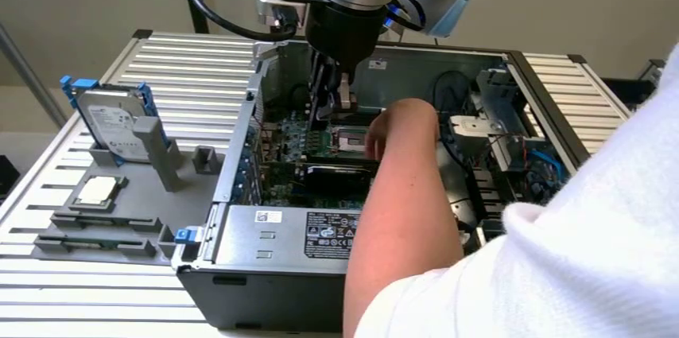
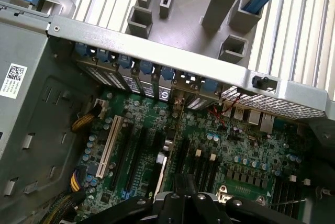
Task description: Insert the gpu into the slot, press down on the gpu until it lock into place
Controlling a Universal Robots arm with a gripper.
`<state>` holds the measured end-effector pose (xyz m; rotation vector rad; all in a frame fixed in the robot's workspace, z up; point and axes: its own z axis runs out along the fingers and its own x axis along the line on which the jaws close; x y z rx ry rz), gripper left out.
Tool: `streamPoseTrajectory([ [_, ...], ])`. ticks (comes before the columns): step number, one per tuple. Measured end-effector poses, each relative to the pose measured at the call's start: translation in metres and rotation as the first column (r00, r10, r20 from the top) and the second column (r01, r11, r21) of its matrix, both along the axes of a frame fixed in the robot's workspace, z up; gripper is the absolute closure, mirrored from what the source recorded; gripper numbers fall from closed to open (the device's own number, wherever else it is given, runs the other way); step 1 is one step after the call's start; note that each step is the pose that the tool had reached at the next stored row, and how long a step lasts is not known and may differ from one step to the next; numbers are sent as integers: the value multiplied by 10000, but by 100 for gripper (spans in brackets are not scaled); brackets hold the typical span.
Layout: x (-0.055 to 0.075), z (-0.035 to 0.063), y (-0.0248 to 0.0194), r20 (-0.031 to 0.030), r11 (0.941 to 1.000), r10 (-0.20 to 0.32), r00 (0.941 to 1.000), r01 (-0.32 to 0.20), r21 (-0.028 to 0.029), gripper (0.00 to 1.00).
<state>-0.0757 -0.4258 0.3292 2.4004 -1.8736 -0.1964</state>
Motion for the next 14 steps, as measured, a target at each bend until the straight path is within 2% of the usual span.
streamPoseTrajectory([
  [14,0,0,0,0,10000,0,10000,0,0,89],
])
